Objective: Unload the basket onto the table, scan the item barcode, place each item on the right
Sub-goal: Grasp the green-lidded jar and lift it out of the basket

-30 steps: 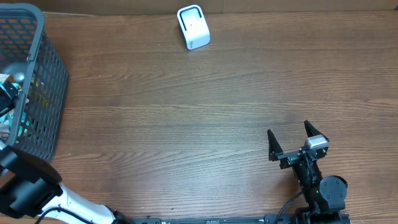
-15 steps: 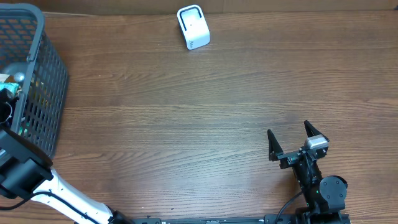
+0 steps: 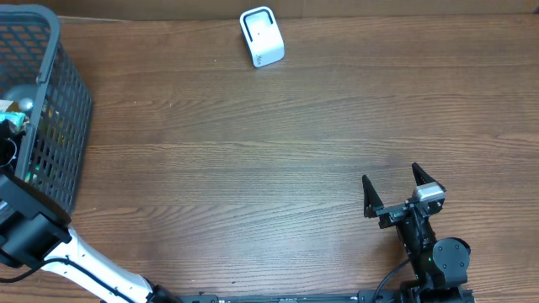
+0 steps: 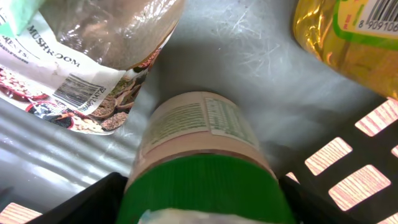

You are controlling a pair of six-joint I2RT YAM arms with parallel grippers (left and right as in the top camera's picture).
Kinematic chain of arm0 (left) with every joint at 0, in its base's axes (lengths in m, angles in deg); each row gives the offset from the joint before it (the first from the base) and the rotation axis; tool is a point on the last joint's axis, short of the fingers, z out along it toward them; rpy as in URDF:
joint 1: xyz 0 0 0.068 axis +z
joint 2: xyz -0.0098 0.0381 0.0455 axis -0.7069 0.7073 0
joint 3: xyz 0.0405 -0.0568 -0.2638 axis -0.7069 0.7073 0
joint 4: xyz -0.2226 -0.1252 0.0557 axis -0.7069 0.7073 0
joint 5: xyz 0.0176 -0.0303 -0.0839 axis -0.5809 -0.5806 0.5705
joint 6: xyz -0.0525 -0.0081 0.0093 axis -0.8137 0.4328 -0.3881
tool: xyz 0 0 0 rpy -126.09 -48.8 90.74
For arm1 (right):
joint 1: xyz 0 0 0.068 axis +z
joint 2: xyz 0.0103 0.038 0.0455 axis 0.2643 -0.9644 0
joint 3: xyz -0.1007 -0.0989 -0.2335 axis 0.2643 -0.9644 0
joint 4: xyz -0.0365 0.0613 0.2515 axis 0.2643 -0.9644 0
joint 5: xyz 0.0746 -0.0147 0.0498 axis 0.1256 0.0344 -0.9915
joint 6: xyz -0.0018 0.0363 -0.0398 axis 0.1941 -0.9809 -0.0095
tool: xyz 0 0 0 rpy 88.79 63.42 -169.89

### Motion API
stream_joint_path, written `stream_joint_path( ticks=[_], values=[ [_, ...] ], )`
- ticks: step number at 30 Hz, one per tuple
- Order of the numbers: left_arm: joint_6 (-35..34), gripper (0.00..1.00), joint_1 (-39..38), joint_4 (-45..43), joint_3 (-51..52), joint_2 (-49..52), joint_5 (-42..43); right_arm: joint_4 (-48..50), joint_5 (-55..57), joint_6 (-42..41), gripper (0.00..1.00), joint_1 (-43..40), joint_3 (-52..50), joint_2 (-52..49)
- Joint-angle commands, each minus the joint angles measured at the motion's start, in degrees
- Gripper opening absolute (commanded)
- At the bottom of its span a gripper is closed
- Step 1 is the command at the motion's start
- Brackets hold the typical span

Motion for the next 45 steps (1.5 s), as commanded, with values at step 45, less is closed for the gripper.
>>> stream_joint_path(
  ticks=[45],
  values=[
    [-10.32, 0.47, -52.09, 19.93, -53.16, -14.19, 4.59, 0.22, -0.33, -0.04, 1.00, 0.07, -0.61, 0.39]
  ],
)
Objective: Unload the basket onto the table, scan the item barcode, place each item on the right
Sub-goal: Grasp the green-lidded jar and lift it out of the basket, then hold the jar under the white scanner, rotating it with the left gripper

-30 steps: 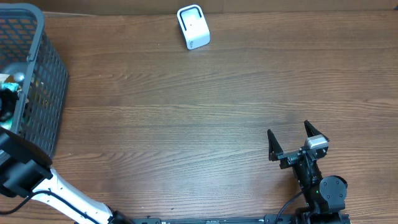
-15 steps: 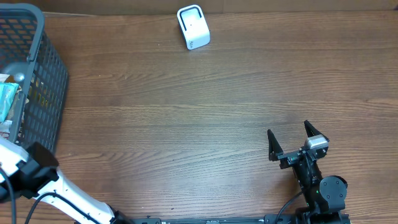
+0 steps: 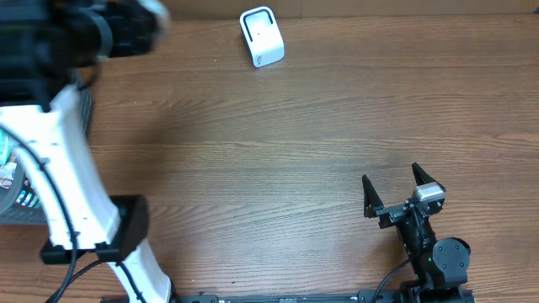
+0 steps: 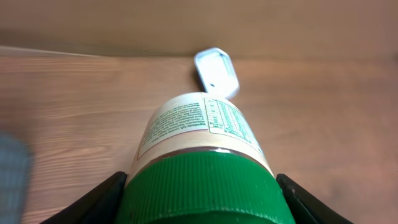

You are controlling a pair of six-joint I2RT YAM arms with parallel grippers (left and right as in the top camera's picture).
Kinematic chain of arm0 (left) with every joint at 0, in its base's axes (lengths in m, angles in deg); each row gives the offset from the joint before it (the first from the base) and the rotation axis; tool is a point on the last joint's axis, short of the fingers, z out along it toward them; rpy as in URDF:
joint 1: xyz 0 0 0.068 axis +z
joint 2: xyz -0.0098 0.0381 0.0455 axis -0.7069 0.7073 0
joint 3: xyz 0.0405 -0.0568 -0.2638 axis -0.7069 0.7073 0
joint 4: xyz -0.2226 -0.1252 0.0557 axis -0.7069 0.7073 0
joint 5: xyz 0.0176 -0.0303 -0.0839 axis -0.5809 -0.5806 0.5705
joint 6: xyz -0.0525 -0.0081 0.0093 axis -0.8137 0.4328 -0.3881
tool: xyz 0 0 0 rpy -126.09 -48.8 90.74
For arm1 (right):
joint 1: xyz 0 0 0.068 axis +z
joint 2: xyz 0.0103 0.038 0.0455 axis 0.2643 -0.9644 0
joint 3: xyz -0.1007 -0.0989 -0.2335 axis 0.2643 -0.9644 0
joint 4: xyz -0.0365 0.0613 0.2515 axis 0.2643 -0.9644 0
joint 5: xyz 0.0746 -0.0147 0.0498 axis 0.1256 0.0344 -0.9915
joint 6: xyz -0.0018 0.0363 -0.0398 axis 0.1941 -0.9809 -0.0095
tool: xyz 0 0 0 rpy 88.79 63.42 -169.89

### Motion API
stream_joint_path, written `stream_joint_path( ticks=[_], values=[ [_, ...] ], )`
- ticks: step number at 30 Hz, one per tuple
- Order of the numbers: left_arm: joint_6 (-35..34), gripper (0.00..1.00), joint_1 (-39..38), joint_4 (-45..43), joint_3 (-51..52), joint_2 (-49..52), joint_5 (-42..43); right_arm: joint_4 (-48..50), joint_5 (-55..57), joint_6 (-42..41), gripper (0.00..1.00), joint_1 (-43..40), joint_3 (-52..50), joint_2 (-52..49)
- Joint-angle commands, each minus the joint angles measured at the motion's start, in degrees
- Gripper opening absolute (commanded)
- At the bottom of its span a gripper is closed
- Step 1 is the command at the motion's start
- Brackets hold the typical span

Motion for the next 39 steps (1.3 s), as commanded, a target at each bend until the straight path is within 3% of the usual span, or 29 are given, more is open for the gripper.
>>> stream_joint_path(
  ticks=[1, 14, 21, 24, 34, 39],
  values=[
    [0.02, 0.48, -8.04, -0.26, 4.37, -2.21, -6.54, 0.20, -0.31, -0.02, 1.00, 0.07, -0.61, 0.39],
    [-1.92, 0.50, -25.40, -5.38, 32.85, -1.33, -7.72, 0.22, -0.31, -0.02, 1.00, 0.07, -0.61, 0.39],
    [-13.03, 0.52, -27.85, -15.02, 47.04, -1.33, -7.72, 0.20, -0.31, -0.02, 1.00, 0.07, -0.61, 0.39],
    [-22.99, 0.52, -28.74, -19.91, 54.45, -1.33, -7.69, 0.20, -0.31, -0.02, 1.00, 0.07, -0.61, 0.39],
    [-36.54, 0.54, -33.81, -37.64, 72.28, -1.33, -10.82, 0.20, -0.31, -0.02, 1.00, 0.07, -0.61, 0.39],
    [-39.54, 0.55, -36.41, -40.61, 74.44, -1.33, -14.97, 0.20, -0.31, -0.02, 1.00, 0.07, -0.61, 0.39]
  ],
)
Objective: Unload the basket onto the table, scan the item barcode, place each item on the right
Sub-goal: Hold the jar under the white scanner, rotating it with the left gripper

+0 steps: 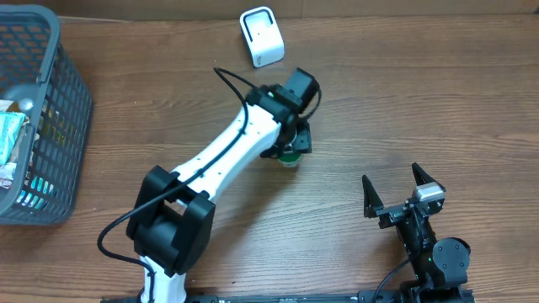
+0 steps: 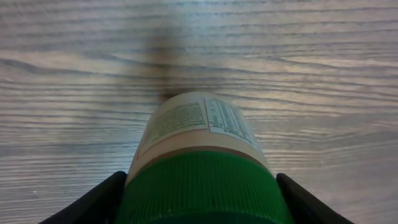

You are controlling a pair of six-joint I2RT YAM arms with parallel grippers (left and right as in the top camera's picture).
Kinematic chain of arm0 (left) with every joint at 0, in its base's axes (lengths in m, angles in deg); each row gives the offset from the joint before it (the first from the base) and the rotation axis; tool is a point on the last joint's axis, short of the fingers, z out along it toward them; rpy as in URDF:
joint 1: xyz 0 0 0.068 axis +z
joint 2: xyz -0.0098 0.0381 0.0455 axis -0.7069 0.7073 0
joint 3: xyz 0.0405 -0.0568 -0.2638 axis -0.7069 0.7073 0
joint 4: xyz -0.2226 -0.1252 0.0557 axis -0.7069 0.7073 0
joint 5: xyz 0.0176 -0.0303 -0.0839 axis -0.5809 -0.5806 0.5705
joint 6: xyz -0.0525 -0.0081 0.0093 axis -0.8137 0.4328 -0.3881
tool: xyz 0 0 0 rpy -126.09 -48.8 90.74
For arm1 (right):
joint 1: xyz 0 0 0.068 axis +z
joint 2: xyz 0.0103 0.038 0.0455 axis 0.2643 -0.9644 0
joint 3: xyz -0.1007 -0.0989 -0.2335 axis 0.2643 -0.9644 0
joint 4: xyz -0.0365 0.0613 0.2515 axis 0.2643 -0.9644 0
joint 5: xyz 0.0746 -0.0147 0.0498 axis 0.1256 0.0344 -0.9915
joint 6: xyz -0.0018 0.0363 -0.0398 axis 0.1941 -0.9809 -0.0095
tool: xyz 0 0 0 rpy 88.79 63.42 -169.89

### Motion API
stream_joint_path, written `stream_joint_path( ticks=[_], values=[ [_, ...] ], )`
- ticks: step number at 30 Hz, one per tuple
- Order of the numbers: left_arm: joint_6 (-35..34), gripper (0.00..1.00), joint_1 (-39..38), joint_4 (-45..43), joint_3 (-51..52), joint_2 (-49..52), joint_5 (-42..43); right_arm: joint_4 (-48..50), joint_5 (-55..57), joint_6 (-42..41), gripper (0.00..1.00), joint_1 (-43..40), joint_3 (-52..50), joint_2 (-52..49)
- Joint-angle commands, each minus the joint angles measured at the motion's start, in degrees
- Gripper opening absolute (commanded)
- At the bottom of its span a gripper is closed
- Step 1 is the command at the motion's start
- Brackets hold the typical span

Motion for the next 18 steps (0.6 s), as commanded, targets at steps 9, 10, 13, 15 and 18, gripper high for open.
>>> stream_joint_path(
  ticks=[9, 10, 13, 15, 18],
  values=[
    [-11.91, 0.62, -5.46, -1.55, 0.85, -0.35, -8.31, 0.22, -0.33, -0.07, 1.00, 0.07, -0.61, 0.39],
    [-12.48, 0.63, -5.75, -1.77, 0.94, -0.35, -8.31, 0.22, -0.33, -0.07, 1.00, 0.07, -0.61, 0.39],
    [-13.35, 0.66, -6.01, -1.79, 1.05, -0.35, -8.26, 0.22, -0.33, -0.07, 1.00, 0.07, -0.61, 0.39],
    [-13.33, 0.66, -6.01, -1.68, 1.07, -0.31, -8.28, 0.24, -0.33, -0.07, 1.00, 0.07, -0.61, 0.39],
    [-13.35, 0.66, -6.01, -1.84, 1.70, -0.28, -8.31, 0.22, -0.33, -0.07, 1.00, 0.07, -0.61, 0.39]
  ],
)
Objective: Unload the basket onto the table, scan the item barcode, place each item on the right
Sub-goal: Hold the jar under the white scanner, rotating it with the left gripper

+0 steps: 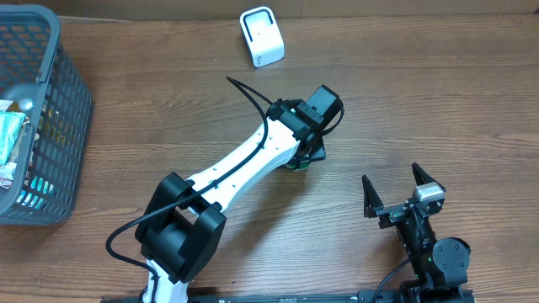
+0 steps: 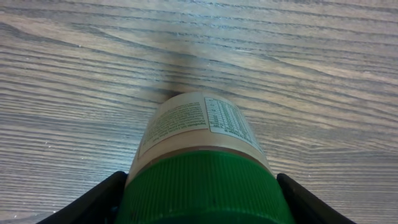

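A jar (image 2: 199,130) with a green ribbed lid and a pale printed label is held in my left gripper (image 2: 202,196), which is shut on the lid; its black fingers (image 2: 93,200) show on both sides. From overhead the left gripper (image 1: 308,150) is low over the middle of the table, and only a green edge of the jar (image 1: 296,165) shows under it. The white scanner (image 1: 262,36) stands at the far edge, well beyond the jar. My right gripper (image 1: 394,192) rests open at the near right, holding nothing.
A grey mesh basket (image 1: 63,101) with several packaged goods stands at the far left. The left arm stretches diagonally from the near left across the table's middle. Bare wood lies between the jar and the scanner.
My left gripper, still shut on the jar, has shifted a little to the right over the table's middle. The right arm is unchanged.
My left gripper was down in the basket around the green-lidded jar. Then it held the jar out of the basket, with the scanner ahead. Then it was low over the middle of the table, and now slightly further right.
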You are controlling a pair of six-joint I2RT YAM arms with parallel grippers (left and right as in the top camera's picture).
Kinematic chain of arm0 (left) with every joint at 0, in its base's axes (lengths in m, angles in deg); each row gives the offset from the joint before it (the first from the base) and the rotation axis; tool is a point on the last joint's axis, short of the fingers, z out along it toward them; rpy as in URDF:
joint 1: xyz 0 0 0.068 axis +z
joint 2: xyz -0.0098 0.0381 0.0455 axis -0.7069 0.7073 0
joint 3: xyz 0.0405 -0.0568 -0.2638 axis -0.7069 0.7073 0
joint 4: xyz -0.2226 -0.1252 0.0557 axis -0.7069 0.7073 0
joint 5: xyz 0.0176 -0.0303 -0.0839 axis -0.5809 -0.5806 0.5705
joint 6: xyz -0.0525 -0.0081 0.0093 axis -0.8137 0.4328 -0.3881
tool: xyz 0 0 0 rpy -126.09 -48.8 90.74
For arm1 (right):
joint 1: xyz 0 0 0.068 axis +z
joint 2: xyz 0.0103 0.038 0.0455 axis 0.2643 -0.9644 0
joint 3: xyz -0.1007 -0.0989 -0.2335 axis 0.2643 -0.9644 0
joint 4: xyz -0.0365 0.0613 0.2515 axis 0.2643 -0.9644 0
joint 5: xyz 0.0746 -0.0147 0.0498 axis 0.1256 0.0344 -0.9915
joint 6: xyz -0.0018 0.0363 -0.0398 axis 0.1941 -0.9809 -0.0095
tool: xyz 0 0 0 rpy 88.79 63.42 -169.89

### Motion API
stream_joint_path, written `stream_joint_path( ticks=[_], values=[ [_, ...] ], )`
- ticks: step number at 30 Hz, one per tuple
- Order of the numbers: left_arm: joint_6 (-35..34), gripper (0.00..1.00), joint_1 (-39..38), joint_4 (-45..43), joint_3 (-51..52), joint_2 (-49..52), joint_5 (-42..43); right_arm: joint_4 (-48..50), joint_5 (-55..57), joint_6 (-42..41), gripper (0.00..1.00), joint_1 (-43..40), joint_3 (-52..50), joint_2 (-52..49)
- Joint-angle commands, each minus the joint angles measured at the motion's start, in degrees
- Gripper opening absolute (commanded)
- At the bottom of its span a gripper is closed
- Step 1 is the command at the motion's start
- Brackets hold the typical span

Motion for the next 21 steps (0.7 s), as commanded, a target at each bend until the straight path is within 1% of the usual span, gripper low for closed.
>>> stream_joint_path(
  ticks=[1, 5, 9, 13, 21],
  values=[
    [-1.68, 0.66, -0.17, -0.52, 1.38, -0.28, -1.51, 0.24, -0.31, -0.02, 1.00, 0.04, -0.61, 0.39],
    [-2.29, 0.66, -0.17, -1.97, 3.65, -0.28, -1.49, 0.24, -0.31, -0.02, 1.00, 0.04, -0.61, 0.39],
    [-2.27, 0.66, -0.17, -2.25, 3.85, -0.28, -1.07, 0.24, -0.31, -0.02, 1.00, 0.04, -0.61, 0.39],
    [-2.25, 0.70, -0.28, -2.19, 3.89, -0.28, -1.11, 0.24, -0.31, -0.02, 1.00, 0.04, -0.61, 0.39],
    [-2.25, 0.70, -0.33, -2.16, 3.89, -0.28, -1.09, 0.24, -0.31, -0.02, 1.00, 0.04, -0.61, 0.39]
  ],
)
